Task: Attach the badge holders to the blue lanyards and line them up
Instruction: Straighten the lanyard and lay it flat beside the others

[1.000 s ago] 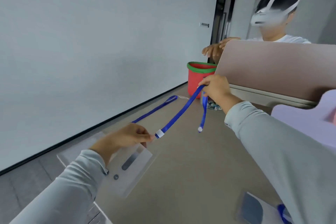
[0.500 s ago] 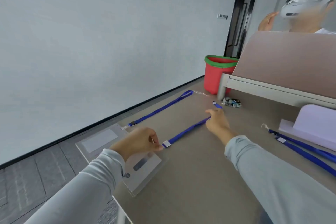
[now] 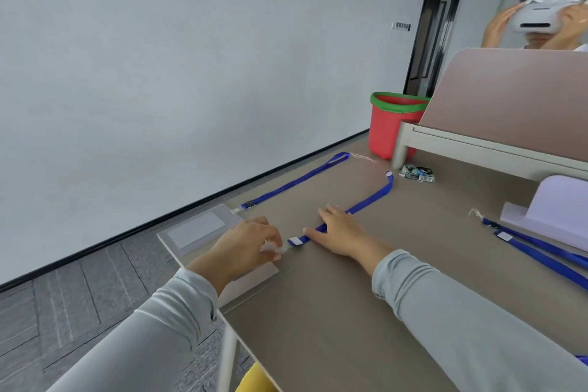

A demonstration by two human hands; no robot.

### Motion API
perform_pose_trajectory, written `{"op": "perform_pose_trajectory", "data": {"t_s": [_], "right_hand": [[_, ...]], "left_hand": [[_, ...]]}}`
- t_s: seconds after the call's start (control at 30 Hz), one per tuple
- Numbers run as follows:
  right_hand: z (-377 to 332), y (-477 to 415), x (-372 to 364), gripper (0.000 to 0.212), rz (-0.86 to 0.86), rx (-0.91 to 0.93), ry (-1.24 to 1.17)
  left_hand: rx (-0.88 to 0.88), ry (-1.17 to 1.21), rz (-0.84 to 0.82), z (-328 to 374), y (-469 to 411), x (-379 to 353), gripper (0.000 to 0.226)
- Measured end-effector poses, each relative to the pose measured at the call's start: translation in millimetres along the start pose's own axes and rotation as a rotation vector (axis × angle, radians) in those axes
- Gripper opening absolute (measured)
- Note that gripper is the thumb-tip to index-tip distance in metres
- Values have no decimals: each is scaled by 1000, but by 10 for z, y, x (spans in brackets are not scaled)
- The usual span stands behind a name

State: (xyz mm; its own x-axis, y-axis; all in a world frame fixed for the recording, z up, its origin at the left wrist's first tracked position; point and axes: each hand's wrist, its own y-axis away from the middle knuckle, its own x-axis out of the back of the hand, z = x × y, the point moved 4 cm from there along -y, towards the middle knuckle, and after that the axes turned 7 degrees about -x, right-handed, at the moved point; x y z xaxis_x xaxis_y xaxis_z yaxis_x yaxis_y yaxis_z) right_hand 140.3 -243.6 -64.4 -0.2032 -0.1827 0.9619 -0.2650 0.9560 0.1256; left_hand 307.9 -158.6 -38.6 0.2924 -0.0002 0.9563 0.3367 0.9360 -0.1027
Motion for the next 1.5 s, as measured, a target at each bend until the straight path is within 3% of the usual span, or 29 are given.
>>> {"op": "perform_pose_trajectory", "data": {"t_s": [0.2,0.33,0.5,0.77,0.93,1.1,1.5], "right_hand": [[-100,-40,36,76,208,-201,119],[-174,-120,-49,73,171,-190,88],[-186,-200,-130,97,99,-166,84],[-225,-302,-127,112,32,-114,75],[-254,-340,-122,118,30,-113,83],[-294,-385,-131,117,25,-95,103],[-374,-411,-146,116,32,-94,90]], "left_hand": [[22,-62,95,-99,232,-28,21],[-17,-117,132,-145,424,-134,30],[37,-88,108,-164,600,-190,41],[57,-79,-9,-173,662,-214,54],[-13,-21,-11,-263,635,-103,39],[25,114,66,-310,631,-101,40],[155,-30,54,-319,662,-231,44]]}}
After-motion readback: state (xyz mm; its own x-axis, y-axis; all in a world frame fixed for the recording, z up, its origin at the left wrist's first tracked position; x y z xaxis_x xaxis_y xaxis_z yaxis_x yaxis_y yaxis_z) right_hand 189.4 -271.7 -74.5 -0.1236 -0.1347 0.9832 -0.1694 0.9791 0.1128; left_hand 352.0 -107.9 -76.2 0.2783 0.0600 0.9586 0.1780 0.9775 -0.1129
